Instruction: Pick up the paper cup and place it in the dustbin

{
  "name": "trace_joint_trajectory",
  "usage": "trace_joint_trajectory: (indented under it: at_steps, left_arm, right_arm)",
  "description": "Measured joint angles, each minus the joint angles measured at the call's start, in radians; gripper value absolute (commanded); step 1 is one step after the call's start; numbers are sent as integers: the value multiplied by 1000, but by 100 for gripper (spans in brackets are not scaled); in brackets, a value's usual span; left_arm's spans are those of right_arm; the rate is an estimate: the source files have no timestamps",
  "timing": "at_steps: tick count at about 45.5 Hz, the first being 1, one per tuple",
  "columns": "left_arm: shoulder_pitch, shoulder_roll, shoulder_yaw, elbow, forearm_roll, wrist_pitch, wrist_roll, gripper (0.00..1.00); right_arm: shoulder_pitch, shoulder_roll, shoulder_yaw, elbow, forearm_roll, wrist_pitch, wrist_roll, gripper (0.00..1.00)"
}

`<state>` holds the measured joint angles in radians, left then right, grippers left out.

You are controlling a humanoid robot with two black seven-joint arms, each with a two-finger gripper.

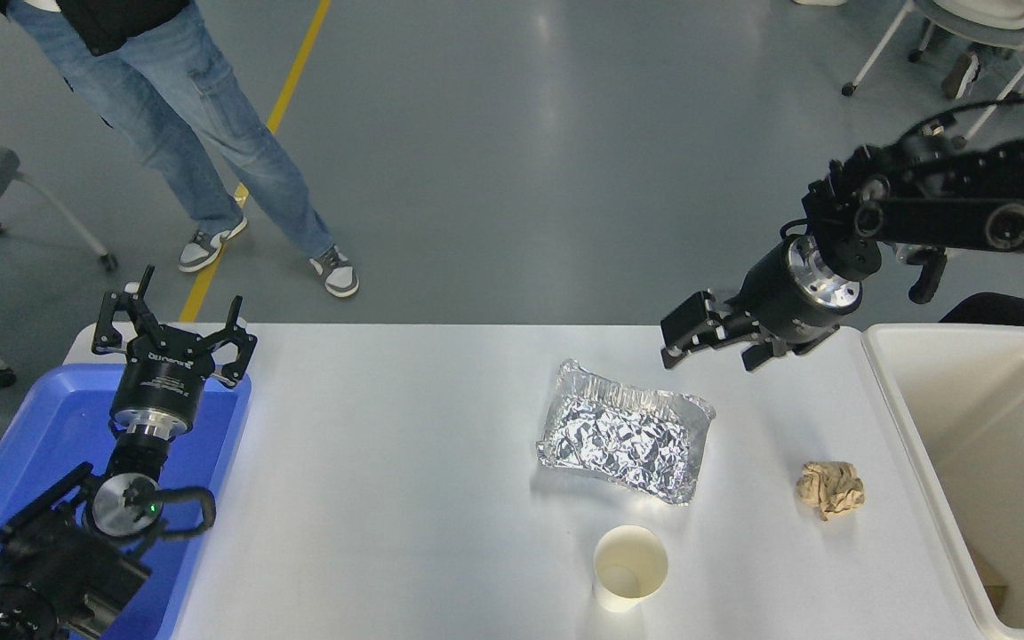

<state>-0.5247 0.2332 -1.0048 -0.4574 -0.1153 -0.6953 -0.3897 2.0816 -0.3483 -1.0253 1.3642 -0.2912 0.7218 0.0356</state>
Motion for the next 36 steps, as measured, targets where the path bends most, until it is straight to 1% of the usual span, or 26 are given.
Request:
trace_joint_trajectory:
  at_steps: [8, 15, 27, 36]
  left_arm:
    - [0, 0, 0, 0, 0, -1, 0, 100]
    - [0, 0, 0, -1, 0, -1, 1, 100]
    - [0, 0, 0, 0, 0, -1, 1, 100]
    - [0, 0, 0, 0, 0, -1, -1, 100]
  right_arm:
    - [204, 22, -112, 122, 52, 37, 0, 100]
    - [301, 32, -158, 170, 80, 51, -1, 100]
    - [368, 42, -197, 203, 141, 60, -2, 100]
    - [332, 61, -184, 211, 214, 62, -2, 100]
